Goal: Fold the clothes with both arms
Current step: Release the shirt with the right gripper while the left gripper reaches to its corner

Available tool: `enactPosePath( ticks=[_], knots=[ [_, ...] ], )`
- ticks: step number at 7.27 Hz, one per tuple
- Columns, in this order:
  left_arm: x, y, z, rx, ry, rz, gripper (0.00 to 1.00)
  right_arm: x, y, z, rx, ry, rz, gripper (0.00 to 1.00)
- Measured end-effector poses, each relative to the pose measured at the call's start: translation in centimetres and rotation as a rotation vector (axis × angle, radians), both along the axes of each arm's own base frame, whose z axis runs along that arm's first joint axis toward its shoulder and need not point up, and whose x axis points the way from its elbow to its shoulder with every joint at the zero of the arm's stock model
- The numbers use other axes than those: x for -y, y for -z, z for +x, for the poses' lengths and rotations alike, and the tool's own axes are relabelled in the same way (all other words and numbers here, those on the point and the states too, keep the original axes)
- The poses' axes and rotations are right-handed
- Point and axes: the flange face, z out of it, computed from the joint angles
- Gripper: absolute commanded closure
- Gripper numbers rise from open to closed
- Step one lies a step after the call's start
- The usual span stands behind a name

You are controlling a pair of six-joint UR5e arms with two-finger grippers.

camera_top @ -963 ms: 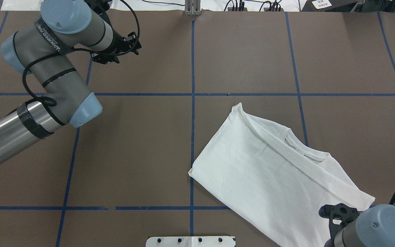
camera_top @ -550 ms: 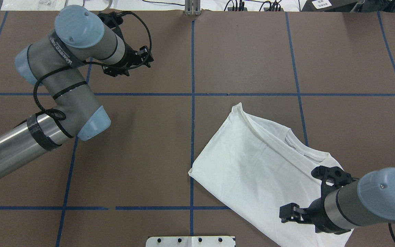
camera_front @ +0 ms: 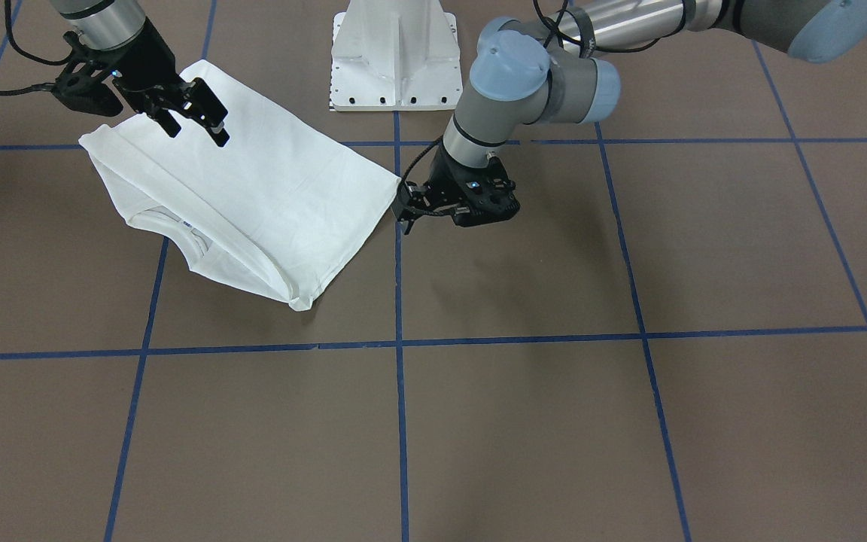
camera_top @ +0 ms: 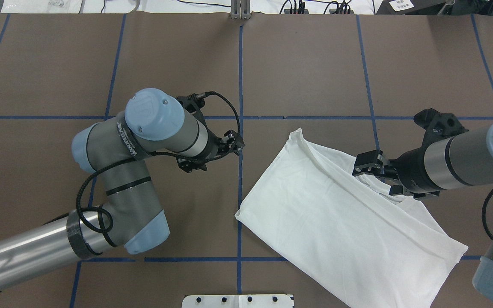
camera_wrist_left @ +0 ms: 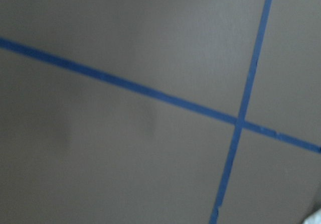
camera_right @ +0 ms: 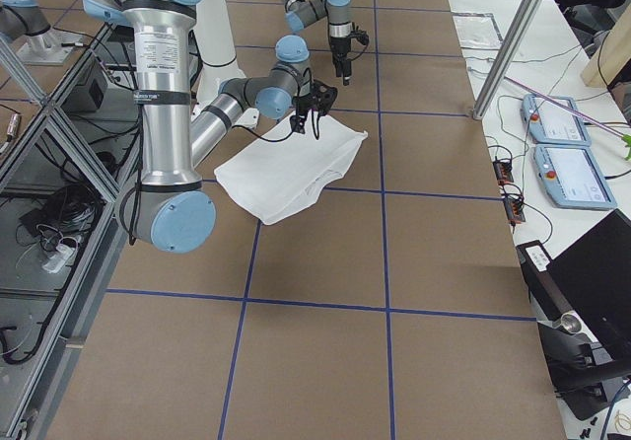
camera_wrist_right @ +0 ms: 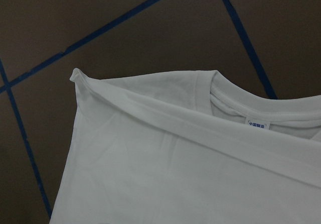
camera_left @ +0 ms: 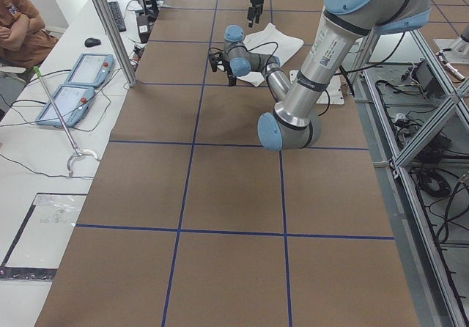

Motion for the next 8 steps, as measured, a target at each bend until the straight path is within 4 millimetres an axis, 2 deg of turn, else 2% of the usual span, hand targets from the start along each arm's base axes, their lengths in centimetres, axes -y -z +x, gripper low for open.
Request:
enactPosePath(
  ticks=[1, 2, 4, 8],
  knots=[
    [-2.0, 0.1, 1.5, -0.020, -0.018, -0.028, 0.01, 0.8, -0.2, 0.2, -0.006, -0.006, 0.017, 0.00],
    [-3.0, -0.7, 3.0, -0.025, -0.033, -0.039, 0.01, 1.1, -0.1, 0.3, -0.004, -0.008, 0.027, 0.00],
    [-3.8, -2.5, 5.2, -0.019, -0.054, -0.047, 0.02, 1.2, 0.1, 0.4, -0.001, -0.009, 0.033, 0.00],
    [-5.6, -2.9, 7.2, -0.034, -0.091, -0.041, 0.05, 1.2, 0.1, 0.5, 0.002, -0.007, 0.032, 0.00]
  ],
)
